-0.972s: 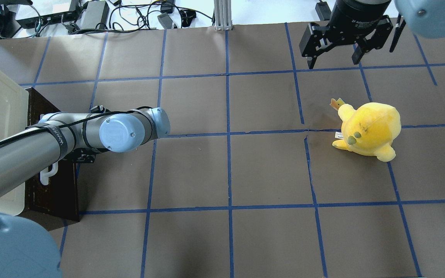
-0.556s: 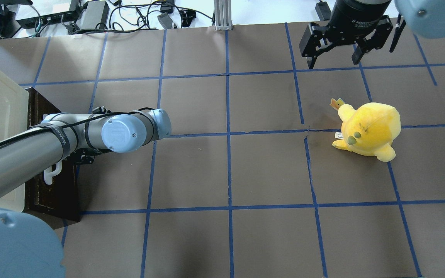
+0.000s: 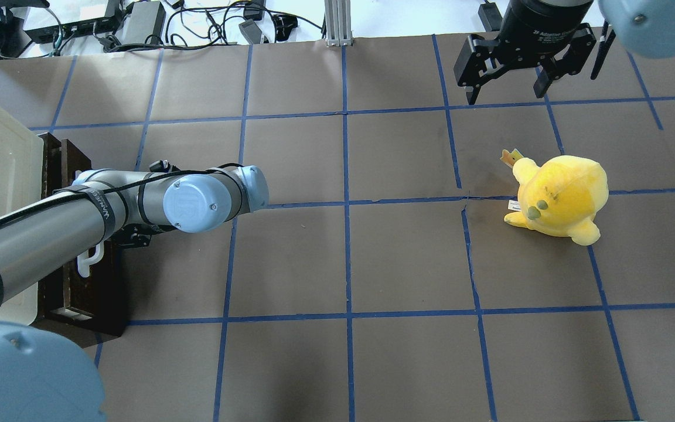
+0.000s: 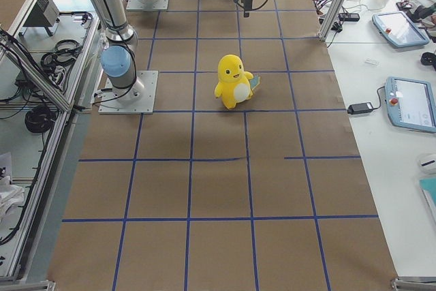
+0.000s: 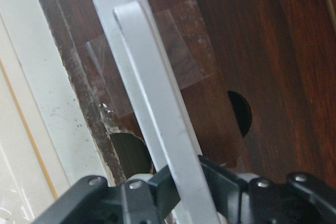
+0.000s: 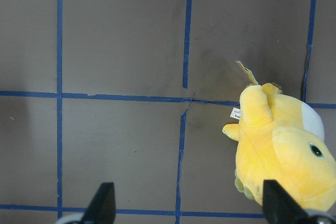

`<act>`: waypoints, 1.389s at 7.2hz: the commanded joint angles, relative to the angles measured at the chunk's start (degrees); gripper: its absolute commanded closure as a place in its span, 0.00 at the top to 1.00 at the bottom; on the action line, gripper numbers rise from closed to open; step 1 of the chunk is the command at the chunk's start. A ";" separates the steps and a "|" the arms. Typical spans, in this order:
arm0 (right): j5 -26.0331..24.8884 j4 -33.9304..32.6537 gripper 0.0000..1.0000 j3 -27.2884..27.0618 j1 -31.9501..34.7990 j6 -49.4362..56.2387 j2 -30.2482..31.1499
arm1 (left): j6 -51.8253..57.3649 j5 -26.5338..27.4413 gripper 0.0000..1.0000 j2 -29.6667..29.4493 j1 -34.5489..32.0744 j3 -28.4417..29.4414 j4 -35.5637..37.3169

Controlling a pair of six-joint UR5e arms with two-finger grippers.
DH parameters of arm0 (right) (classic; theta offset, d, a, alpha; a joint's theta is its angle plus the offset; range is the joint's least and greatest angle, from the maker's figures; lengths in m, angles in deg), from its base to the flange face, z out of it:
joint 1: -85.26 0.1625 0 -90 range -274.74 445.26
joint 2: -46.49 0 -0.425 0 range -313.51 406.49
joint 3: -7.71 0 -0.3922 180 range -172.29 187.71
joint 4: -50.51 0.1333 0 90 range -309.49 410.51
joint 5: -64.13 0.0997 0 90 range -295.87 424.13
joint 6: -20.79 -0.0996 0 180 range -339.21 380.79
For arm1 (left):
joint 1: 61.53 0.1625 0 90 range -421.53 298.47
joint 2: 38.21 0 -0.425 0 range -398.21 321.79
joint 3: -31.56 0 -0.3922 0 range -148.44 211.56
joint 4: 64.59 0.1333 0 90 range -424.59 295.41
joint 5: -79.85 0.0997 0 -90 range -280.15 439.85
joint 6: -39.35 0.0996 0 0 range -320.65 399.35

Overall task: Pull drawer sideways
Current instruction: 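Pull the drawer handle with the left gripper away from the cabinet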

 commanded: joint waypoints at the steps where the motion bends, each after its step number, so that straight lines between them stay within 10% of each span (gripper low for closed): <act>1: 0.00 0.00 1.00 0.00 0.00 0.00 0.00 | 0.15 -0.03 0.12 -0.02 -1.05 0.05 0.27; 10: 0.00 0.00 1.00 0.00 0.00 0.00 0.00 | 1.11 -3.64 0.12 -1.34 -4.57 3.56 -0.26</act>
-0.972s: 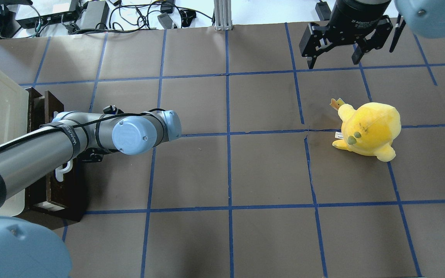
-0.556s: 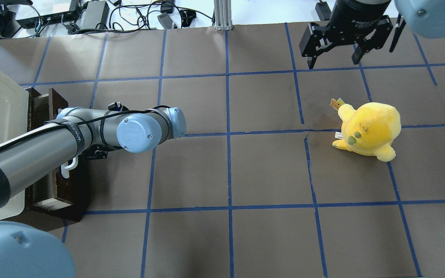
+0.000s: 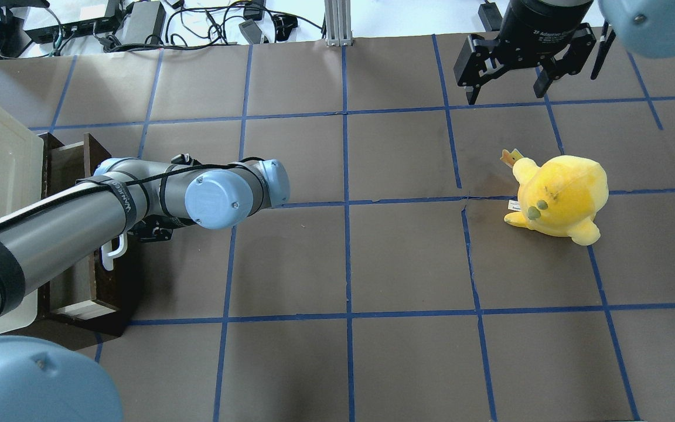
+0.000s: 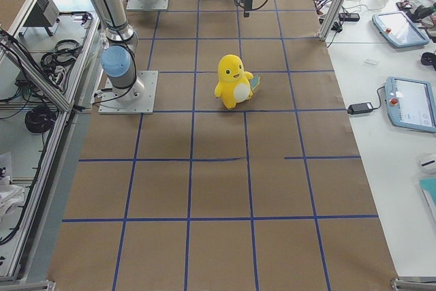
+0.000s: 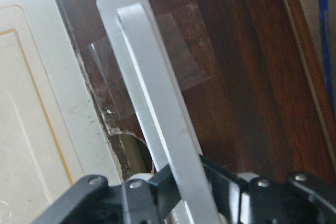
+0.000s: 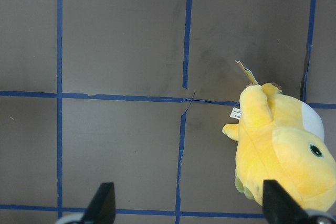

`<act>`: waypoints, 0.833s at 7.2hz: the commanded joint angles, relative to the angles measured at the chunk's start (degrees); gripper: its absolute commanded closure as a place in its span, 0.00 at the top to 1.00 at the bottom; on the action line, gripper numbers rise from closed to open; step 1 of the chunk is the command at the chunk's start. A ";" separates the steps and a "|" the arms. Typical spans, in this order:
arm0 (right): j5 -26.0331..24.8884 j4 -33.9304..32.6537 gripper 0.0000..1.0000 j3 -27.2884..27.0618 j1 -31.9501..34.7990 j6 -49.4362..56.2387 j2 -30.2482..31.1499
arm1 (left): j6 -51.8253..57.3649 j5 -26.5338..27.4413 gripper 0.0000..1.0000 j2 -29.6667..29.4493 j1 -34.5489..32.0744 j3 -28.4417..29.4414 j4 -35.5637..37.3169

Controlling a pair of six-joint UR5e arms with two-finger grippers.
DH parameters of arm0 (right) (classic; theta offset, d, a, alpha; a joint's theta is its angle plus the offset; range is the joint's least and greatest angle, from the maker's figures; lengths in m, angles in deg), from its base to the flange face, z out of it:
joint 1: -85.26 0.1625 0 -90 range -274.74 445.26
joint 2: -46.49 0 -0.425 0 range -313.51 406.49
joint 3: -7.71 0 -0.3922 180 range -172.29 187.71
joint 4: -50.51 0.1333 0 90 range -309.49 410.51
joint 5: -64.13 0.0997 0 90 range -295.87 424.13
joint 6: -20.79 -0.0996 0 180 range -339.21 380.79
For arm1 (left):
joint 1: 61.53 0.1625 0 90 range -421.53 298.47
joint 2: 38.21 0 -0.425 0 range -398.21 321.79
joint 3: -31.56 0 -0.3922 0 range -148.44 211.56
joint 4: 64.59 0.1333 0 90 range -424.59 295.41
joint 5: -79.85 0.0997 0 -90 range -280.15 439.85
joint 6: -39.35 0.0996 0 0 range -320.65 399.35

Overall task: Pull drawer sideways
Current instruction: 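Pull the drawer handle with the left gripper away from the cabinet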

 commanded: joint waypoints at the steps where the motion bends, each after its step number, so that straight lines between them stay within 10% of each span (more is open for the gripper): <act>1: 0.00 0.00 1.00 0.00 0.00 0.00 0.00 | 0.15 -0.19 0.12 -0.56 -1.09 0.62 -0.07; 6: -0.09 0.00 1.00 0.00 0.00 0.00 0.00 | 2.53 -0.11 0.13 -0.56 -3.81 1.32 -0.33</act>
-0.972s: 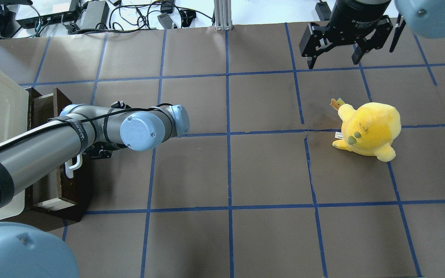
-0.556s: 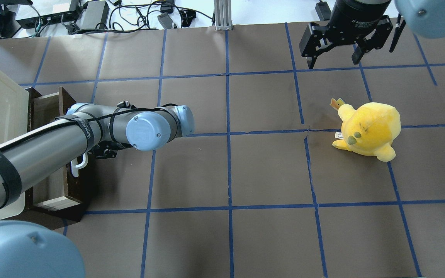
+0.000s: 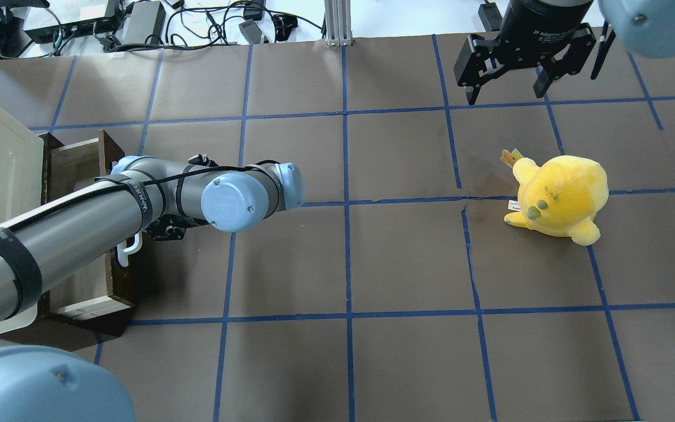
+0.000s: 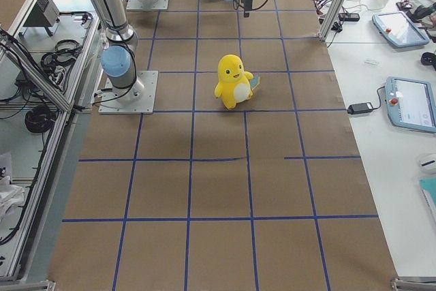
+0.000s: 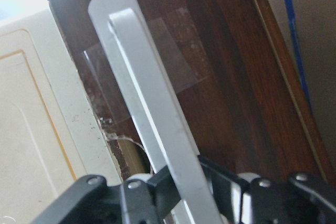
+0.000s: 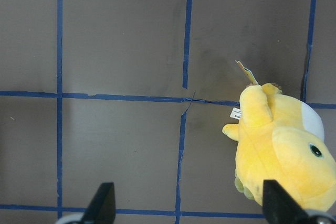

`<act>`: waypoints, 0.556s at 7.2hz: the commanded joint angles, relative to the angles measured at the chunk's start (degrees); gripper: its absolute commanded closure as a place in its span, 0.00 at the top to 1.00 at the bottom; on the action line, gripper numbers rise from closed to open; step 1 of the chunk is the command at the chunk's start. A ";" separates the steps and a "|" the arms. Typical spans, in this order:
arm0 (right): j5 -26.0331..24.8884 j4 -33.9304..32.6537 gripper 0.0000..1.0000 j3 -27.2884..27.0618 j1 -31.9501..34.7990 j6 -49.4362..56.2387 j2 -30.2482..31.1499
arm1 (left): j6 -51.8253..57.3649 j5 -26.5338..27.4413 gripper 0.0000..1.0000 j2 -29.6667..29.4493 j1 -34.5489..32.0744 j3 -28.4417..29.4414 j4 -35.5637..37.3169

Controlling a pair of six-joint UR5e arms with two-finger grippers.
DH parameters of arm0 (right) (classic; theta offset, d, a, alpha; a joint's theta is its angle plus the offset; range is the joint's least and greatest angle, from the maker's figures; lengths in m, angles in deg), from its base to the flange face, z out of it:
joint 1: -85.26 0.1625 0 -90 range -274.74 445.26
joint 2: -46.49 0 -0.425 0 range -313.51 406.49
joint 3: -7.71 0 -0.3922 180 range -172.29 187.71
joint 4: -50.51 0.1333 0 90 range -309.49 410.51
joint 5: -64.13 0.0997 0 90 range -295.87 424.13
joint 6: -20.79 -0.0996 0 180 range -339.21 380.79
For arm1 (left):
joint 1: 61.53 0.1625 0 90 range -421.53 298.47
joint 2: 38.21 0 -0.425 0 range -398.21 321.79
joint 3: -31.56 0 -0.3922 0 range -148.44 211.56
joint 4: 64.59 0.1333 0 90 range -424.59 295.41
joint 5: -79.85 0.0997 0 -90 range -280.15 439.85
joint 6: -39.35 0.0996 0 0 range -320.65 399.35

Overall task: Pull drawer sideways
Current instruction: 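Pull the drawer handle with the left gripper away from the cabinet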

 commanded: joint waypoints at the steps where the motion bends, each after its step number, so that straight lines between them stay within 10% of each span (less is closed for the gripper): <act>1: 0.02 0.00 1.00 0.00 0.00 -0.02 0.00 | 0.06 0.06 0.14 -0.02 -0.85 0.32 -0.03; 4: 0.02 0.00 1.00 0.00 0.00 -0.02 0.00 | 0.06 -0.02 0.23 -0.02 -1.20 0.41 -0.03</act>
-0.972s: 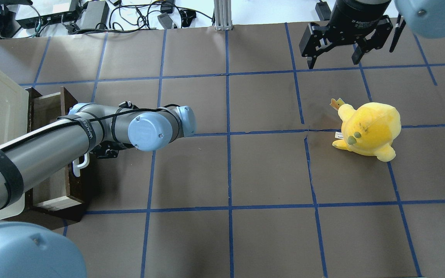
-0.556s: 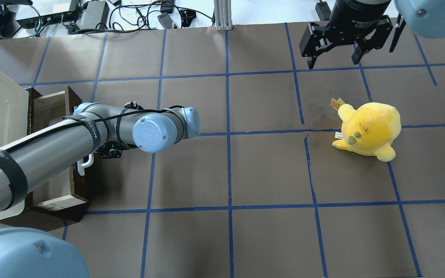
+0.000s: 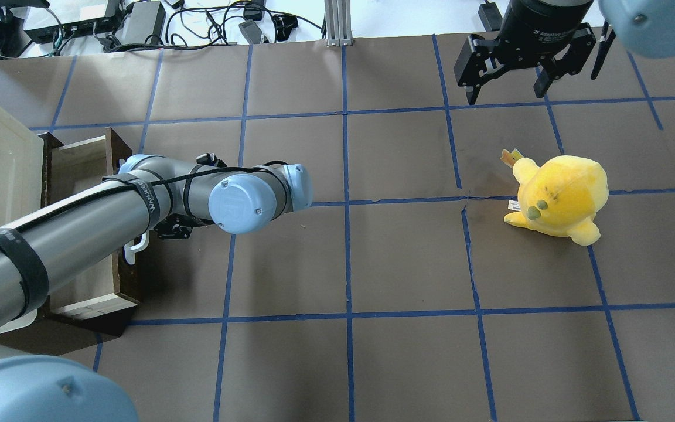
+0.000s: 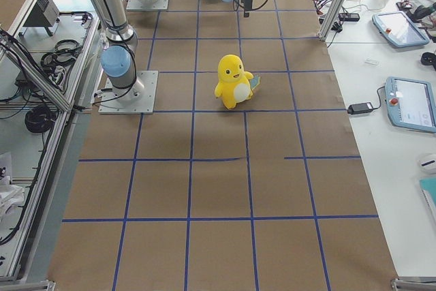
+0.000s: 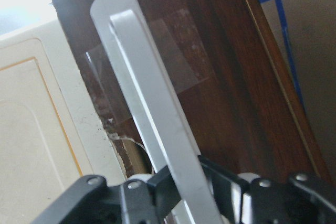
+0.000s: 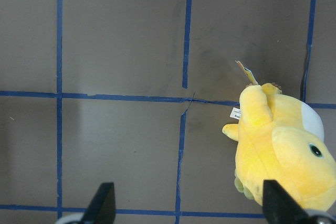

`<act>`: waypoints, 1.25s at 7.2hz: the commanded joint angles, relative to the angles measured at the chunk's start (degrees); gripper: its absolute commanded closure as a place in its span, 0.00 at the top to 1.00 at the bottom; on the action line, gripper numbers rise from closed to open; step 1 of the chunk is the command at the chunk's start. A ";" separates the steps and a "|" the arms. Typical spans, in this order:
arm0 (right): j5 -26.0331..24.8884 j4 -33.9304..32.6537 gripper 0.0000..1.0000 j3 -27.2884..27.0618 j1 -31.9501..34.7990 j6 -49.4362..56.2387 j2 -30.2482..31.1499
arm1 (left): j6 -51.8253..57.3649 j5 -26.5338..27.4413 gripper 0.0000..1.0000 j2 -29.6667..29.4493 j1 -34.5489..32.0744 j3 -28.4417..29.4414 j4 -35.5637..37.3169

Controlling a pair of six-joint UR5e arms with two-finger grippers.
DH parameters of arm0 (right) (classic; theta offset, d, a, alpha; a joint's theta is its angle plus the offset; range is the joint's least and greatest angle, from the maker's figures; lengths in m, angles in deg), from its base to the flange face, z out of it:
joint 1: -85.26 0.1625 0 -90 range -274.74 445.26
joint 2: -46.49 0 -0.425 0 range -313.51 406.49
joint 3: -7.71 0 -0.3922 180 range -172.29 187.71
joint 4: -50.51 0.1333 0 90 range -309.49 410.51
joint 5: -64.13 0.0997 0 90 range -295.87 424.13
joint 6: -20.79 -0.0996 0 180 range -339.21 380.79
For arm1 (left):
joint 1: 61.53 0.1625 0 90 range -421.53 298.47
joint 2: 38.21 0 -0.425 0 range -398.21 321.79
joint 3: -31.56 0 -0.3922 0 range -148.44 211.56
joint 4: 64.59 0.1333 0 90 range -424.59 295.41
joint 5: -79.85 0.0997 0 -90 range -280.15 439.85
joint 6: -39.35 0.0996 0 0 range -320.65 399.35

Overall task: Pull drawer sideways
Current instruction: 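Open the left gripper and release the white handle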

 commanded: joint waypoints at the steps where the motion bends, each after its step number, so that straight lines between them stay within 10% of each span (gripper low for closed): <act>1: 0.02 0.00 1.00 0.00 0.00 0.00 0.00 | 0.00 -0.05 0.95 0.17 -0.10 0.06 0.17; 5: 0.02 0.00 1.00 0.00 0.00 0.00 0.00 | 5.06 -16.96 1.00 1.14 -5.35 10.48 0.53; 9: 0.02 0.00 1.00 0.00 0.00 0.00 0.00 | 17.63 -37.95 1.00 14.02 -7.67 19.03 1.14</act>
